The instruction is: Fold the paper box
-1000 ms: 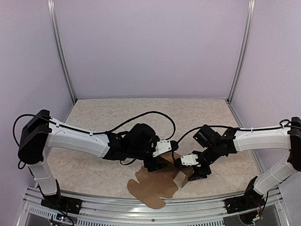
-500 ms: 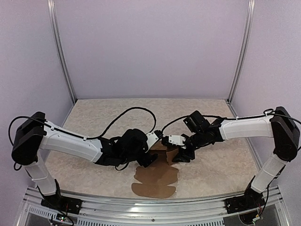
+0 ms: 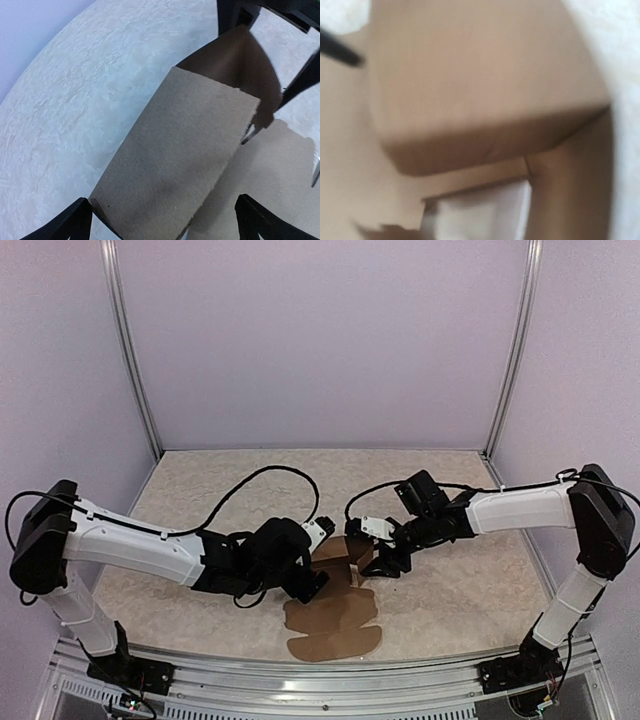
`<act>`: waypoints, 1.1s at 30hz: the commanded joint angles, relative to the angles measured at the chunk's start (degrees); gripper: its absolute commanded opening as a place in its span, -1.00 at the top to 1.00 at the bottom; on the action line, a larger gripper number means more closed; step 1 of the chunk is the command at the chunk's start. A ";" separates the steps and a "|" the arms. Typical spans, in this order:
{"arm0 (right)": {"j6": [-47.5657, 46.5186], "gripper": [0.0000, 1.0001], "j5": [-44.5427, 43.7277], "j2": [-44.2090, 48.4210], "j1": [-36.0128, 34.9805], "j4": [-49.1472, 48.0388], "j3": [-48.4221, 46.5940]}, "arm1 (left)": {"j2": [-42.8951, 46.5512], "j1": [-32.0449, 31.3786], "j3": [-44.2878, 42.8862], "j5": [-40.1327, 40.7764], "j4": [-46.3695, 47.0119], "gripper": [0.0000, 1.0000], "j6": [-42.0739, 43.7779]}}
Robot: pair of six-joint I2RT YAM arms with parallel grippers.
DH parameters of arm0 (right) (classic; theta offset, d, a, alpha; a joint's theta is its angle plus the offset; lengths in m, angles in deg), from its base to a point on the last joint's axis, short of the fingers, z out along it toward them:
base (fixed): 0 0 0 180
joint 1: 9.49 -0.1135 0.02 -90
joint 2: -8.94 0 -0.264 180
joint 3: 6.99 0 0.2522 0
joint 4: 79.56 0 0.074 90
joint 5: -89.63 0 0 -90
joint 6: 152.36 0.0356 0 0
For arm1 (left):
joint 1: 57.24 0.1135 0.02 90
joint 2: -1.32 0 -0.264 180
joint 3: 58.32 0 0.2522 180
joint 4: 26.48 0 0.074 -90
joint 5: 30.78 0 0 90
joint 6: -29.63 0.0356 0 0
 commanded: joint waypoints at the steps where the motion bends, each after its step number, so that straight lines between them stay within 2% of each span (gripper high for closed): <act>1: -1.43 -0.25 2.99 1.22 3.02 0.95 1.02 | 4.88 -0.79 -1.49 -7.36 -4.19 -0.97 0.24; 8: -2.90 -0.23 5.09 0.16 4.27 1.24 0.25 | 13.13 4.24 0.34 -17.56 -6.24 -0.97 3.32; 15: -2.21 -0.25 5.07 -2.46 4.26 0.97 -2.92 | 13.18 9.02 5.22 -29.74 -2.82 -0.95 6.47; 24: -2.26 -0.25 8.09 -5.98 4.26 2.39 -8.08 | 5.82 9.95 5.47 -29.88 -2.48 -0.73 7.50; 33: -0.62 -0.25 9.70 -9.26 4.17 2.85 -12.11 | 5.91 10.56 6.66 -28.08 0.70 -0.70 6.74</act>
